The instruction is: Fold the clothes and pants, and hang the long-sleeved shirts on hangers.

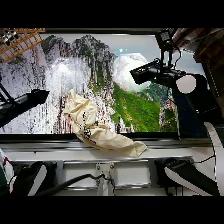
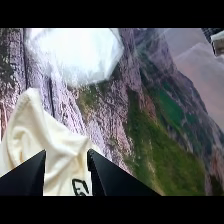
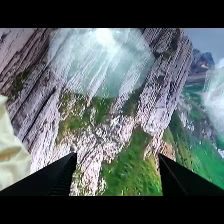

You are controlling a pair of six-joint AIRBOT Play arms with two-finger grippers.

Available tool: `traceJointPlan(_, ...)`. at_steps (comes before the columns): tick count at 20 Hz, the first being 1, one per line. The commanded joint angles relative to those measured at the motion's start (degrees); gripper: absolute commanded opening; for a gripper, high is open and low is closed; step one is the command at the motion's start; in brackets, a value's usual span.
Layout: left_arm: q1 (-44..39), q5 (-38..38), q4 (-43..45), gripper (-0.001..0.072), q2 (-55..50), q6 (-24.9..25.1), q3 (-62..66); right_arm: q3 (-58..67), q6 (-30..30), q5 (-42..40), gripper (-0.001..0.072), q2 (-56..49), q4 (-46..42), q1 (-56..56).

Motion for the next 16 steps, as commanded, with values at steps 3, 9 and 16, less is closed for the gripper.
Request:
traceJointPlan(3, -2.5, 2.4, 1.9, 0.0301, -12.4, 4.2, 0.0, 0.1, 1.0, -1.6, 0.0573, 0.0, 0.1, 0.1)
traceJointPlan(9, -8.9, 3.1, 1.9, 0.0422, -28.2, 7.7, 0.0, 0.1, 4.2, 2.6, 0.0572, 0.0, 1.6, 0.1)
traceJointPlan(16, -10.2, 3.8, 1.8, 0.0438, -34.8, 7.7, 0.0, 0.1, 4.1, 8.8, 0.0572, 0.0, 1.7, 0.1)
